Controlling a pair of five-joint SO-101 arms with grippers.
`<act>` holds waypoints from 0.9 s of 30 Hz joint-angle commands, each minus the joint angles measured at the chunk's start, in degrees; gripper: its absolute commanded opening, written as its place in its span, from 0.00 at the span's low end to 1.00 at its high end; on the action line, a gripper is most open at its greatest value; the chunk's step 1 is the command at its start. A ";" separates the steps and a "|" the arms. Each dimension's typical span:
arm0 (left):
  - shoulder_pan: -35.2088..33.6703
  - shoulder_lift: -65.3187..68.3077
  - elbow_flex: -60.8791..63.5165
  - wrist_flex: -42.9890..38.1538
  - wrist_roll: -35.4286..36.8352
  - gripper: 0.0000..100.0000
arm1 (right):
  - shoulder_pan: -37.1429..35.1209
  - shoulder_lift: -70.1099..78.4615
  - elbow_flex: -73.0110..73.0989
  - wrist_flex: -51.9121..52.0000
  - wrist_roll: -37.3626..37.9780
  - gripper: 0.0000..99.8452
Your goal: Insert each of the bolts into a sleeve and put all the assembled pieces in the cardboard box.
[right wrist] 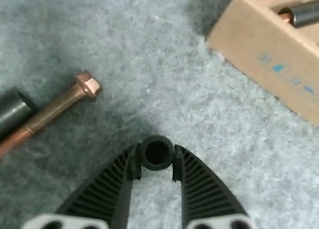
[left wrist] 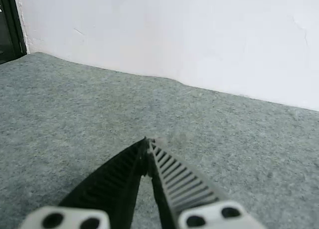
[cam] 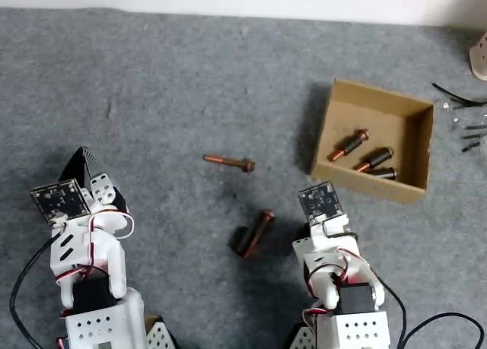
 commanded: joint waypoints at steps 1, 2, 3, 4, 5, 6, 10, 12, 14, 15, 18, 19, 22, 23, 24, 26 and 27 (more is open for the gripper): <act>1.01 -0.31 1.01 -0.88 0.18 0.01 | -0.66 0.13 2.86 -0.13 0.62 0.03; 1.01 -0.31 1.01 -0.88 0.18 0.01 | -0.66 0.13 2.86 -0.13 0.62 0.03; 1.01 -0.31 1.01 -0.88 0.18 0.01 | -0.75 0.13 2.77 -0.13 0.62 0.03; 1.01 -0.22 1.01 -0.88 0.18 0.01 | -0.75 0.13 2.68 -0.31 0.62 0.03; 1.01 -0.22 1.01 -0.97 0.18 0.01 | -0.75 0.22 2.33 -0.75 0.62 0.03; 1.01 -0.22 1.01 -0.97 0.18 0.01 | -0.75 0.40 1.89 -0.92 0.62 0.03; 1.01 -0.13 1.01 -0.97 0.18 0.01 | -0.75 6.99 -3.30 -2.07 -2.81 0.03; 1.01 -0.13 1.01 -0.97 0.18 0.01 | -0.84 13.93 -7.60 -3.91 -3.08 0.02; 1.01 -0.13 1.01 -0.97 0.18 0.01 | -1.10 22.20 -11.65 -6.90 -3.16 0.02; 1.01 -0.13 1.01 -0.97 0.18 0.01 | -1.89 26.59 -13.41 -8.57 -3.87 0.02; 1.01 -0.13 1.01 -0.97 0.18 0.01 | -5.67 41.27 -18.51 -12.88 -6.33 0.02; 1.01 -0.13 1.01 -0.97 0.18 0.01 | -6.90 46.46 -20.53 -13.85 -6.86 0.02; 1.10 -0.13 1.01 -0.88 0.18 0.01 | -8.04 61.23 -26.86 -16.31 -8.97 0.02; 1.10 -0.13 1.01 -0.88 0.18 0.01 | -8.04 65.80 -28.88 -17.54 -9.32 0.02; 1.10 -0.13 1.01 -0.88 0.18 0.01 | -8.04 70.02 -30.64 -18.68 -9.41 0.02; 1.10 -0.13 1.01 -0.88 0.18 0.01 | -8.04 77.67 -33.98 -20.26 -9.41 0.02; 1.10 -0.13 1.01 -0.88 0.18 0.01 | -8.04 81.19 -35.82 -20.35 -9.32 0.02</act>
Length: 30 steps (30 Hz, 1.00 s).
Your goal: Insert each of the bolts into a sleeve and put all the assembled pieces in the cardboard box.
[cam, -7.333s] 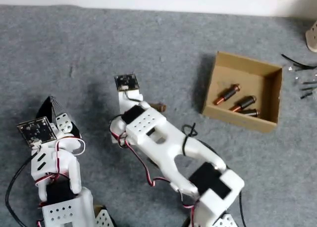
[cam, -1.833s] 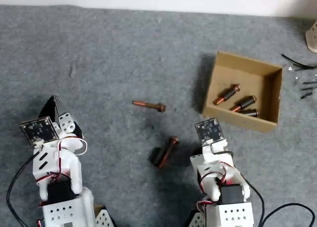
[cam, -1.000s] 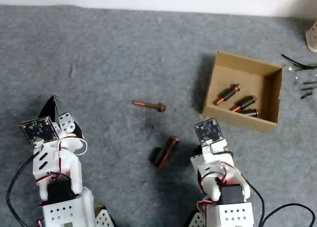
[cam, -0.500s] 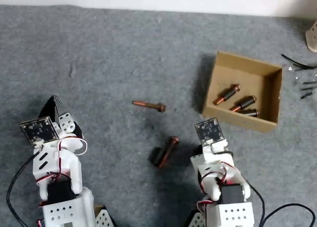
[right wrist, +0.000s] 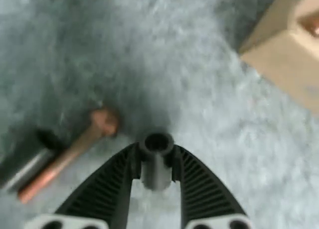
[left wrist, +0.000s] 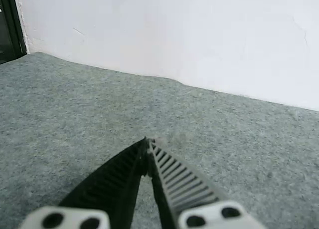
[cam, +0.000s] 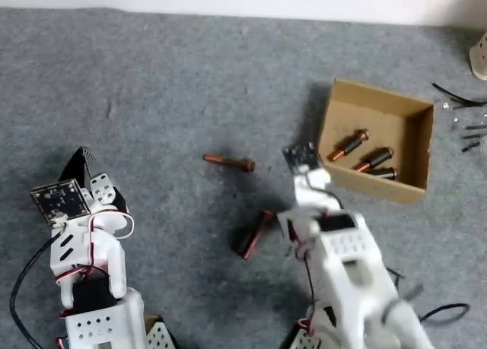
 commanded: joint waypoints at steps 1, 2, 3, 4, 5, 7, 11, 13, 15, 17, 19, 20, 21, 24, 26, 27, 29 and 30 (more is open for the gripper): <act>1.10 -0.13 1.01 -0.88 0.18 0.01 | -0.92 14.73 -6.90 -1.63 -0.53 0.02; 1.10 -0.13 1.01 -0.88 0.18 0.01 | -0.92 17.54 -8.57 -1.27 -0.53 0.02; 1.10 -0.13 1.01 -0.88 0.18 0.01 | -0.92 19.74 -10.15 -0.13 -0.62 0.02; 1.10 -0.13 1.01 -0.88 0.18 0.01 | -0.84 21.14 -11.91 1.89 -0.70 0.02; 1.10 -0.13 1.01 -0.97 0.18 0.01 | -0.84 21.85 -13.41 3.21 -0.70 0.02; 1.10 -0.13 1.01 -0.97 0.18 0.01 | -0.84 22.11 -15.52 3.38 -0.70 0.03; 1.10 -0.13 1.01 -0.97 0.18 0.01 | -0.84 21.05 -15.52 3.38 -0.44 0.03; 1.10 -0.13 1.01 -0.97 0.18 0.01 | -0.84 20.79 -15.43 3.65 -0.44 0.04; 1.10 -0.13 1.01 -0.97 0.18 0.01 | -0.84 20.62 -15.43 5.23 -0.35 0.08; 1.10 -0.13 1.01 -0.97 0.18 0.01 | -0.84 20.62 -15.43 6.64 -0.35 0.11; 1.10 -0.13 1.01 -0.97 0.18 0.01 | -0.84 20.62 -15.43 7.34 -0.35 0.12; 1.10 -0.13 1.01 -0.97 0.18 0.01 | -0.84 20.53 -15.34 7.60 -0.35 0.12; 1.10 -0.13 1.01 -0.97 0.18 0.01 | -0.84 20.53 -15.34 7.60 -0.35 0.12; 1.10 -0.13 1.01 -0.97 0.18 0.01 | -0.84 20.53 -15.34 7.60 0.44 0.12; 1.10 -0.13 1.01 -0.97 0.18 0.01 | -0.84 20.53 -14.46 7.52 2.11 0.12; 1.10 -0.13 1.01 -0.97 0.18 0.01 | -0.84 20.53 -14.02 7.52 2.20 0.12; 1.10 -0.13 1.01 -0.97 0.18 0.01 | -0.84 20.53 -13.58 7.60 2.11 0.12; 1.10 -0.13 1.01 -0.97 0.18 0.01 | -0.84 20.53 -13.41 7.60 2.11 0.12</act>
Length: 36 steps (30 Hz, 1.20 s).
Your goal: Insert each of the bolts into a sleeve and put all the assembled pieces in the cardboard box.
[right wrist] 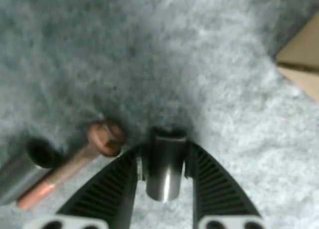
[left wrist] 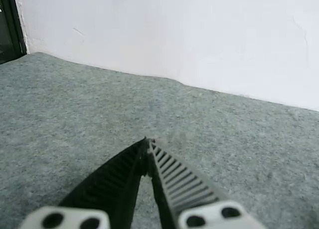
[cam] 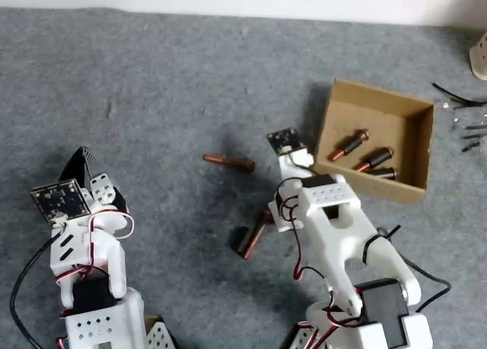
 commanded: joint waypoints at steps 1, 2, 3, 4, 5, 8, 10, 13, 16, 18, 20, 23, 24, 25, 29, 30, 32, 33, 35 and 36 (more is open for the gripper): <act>1.10 -0.13 1.01 -0.97 0.18 0.01 | -0.13 0.13 1.36 1.10 0.88 0.12; 1.10 -0.13 1.01 -0.97 0.18 0.01 | -0.04 0.22 1.36 1.10 0.88 0.12; 1.10 -0.13 1.01 -0.97 0.18 0.01 | -0.04 0.22 1.36 1.10 0.97 0.12; 1.10 -0.13 1.01 -0.97 0.18 0.01 | -0.04 0.22 1.36 1.10 0.88 0.12; 1.10 -0.13 1.01 -0.97 0.18 0.01 | -0.04 0.48 1.45 1.10 0.88 0.12; 1.10 -0.13 1.01 -0.97 0.18 0.01 | -0.04 0.75 1.71 1.10 0.88 0.10; 1.10 -0.13 1.01 -0.97 0.18 0.01 | 0.22 0.31 3.21 1.01 1.14 0.03; 1.19 -0.13 1.01 -0.88 0.18 0.01 | 0.13 0.13 4.09 1.01 1.23 0.00; 3.03 -0.13 0.48 0.26 0.18 0.01 | 0.40 -1.36 4.44 1.01 1.23 0.00; 3.74 -0.04 -1.10 3.16 0.18 0.01 | 0.57 -5.23 5.58 0.75 1.23 0.00; 4.97 -0.04 -2.42 6.07 -1.14 0.01 | 1.27 -10.68 9.71 -2.33 1.23 0.00; 9.01 -0.04 -2.68 7.47 -5.63 0.01 | 1.89 -21.05 17.36 -6.73 1.32 0.00; 10.42 -0.04 -2.59 7.56 -7.12 0.01 | 1.89 -24.31 19.47 -7.43 1.41 0.00; 11.74 -0.04 -2.59 7.82 -8.70 0.01 | 1.80 -27.03 21.14 -7.87 2.37 0.00; 15.78 0.31 -2.15 7.91 -13.10 0.01 | 1.89 -33.63 25.89 -8.84 5.27 0.00; 17.10 1.10 -2.07 8.09 -13.89 0.01 | 2.07 -34.59 26.42 -8.75 5.27 0.00; 19.38 4.35 -2.77 7.82 -16.62 0.01 | 2.95 -36.35 26.86 -8.75 5.27 0.00; 20.09 6.90 -3.74 7.82 -17.58 0.01 | 3.47 -37.32 26.95 -8.75 5.27 0.00; 20.35 13.41 -6.73 7.82 -18.55 0.01 | 4.62 -40.04 27.38 -8.75 5.27 0.00; 20.44 17.63 -8.66 7.65 -18.55 0.01 | 4.88 -41.63 28.00 -8.75 5.27 0.00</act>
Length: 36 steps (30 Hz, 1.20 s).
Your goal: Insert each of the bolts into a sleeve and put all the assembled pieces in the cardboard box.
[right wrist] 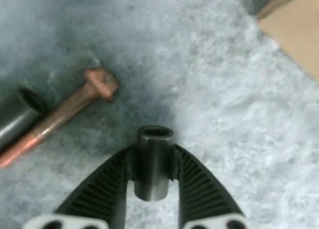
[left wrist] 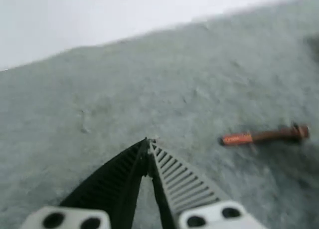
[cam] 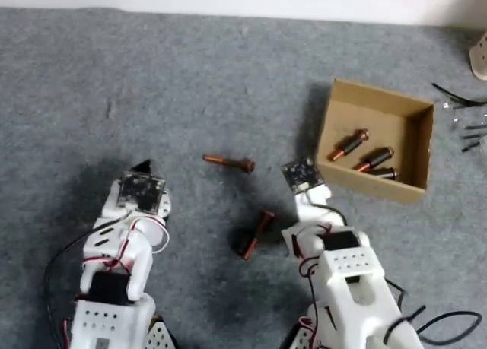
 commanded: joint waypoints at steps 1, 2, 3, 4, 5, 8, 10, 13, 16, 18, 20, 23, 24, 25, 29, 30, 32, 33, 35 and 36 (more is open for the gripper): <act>1.01 13.32 -8.13 -0.79 -1.14 0.01 | 1.80 -6.11 1.45 -1.01 0.79 0.00; 0.92 18.51 -9.98 -1.93 -1.23 0.01 | 1.54 -8.13 2.51 -1.01 0.88 0.00; 0.92 23.78 -11.65 -3.43 -1.32 0.01 | 1.45 -10.42 3.56 -1.01 0.97 0.00; 0.92 29.58 -13.49 -4.92 -2.11 0.01 | 1.45 -12.88 4.70 -1.01 0.88 0.00; 1.19 35.82 -15.52 -6.24 -3.08 0.01 | 1.45 -15.60 5.85 -1.01 0.88 0.00; 1.27 53.58 -23.08 -8.79 -4.22 0.01 | 1.45 -24.13 9.63 -0.75 0.88 0.00; 1.01 64.31 -29.32 -9.23 -4.22 0.01 | 1.45 -30.20 11.65 1.10 0.88 0.00; 0.84 76.97 -38.29 -9.23 -4.22 0.01 | 1.71 -39.08 14.64 2.33 0.88 0.00; -0.57 84.79 -44.35 -9.05 -4.22 0.01 | 1.80 -47.87 18.51 2.24 1.05 0.00; -0.66 86.37 -46.55 -8.62 -4.40 0.01 | 1.80 -54.02 21.32 2.24 1.14 0.00; -0.48 85.58 -47.16 -6.33 -4.48 0.01 | 1.89 -59.21 23.52 2.77 1.14 0.00; 3.12 82.95 -47.52 -2.64 -10.37 0.01 | 3.21 -58.86 25.01 4.44 1.14 0.00; 5.23 82.33 -47.34 -2.64 -14.68 0.01 | 3.65 -58.24 25.01 4.44 1.14 0.00; 7.52 81.89 -47.43 -2.46 -19.96 0.01 | 3.91 -58.24 25.01 4.44 1.14 0.00; 12.62 81.89 -49.63 -1.58 -32.62 0.09 | 3.91 -59.12 25.19 4.44 1.14 0.00; 13.14 81.89 -50.68 -0.53 -33.32 0.12 | 3.91 -59.12 25.19 4.44 1.14 0.00; 13.76 81.89 -52.97 1.93 -35.34 0.17 | 3.91 -59.21 25.19 4.44 1.14 0.00; 14.02 81.98 -54.02 3.08 -36.57 0.17 | 3.91 -59.21 25.19 4.44 1.14 0.00; 14.55 82.07 -55.25 5.01 -39.38 0.17 | 3.91 -59.21 25.10 4.44 1.14 0.00; 14.99 82.07 -55.69 5.63 -40.53 0.17 | 3.91 -59.21 25.10 4.44 1.14 0.00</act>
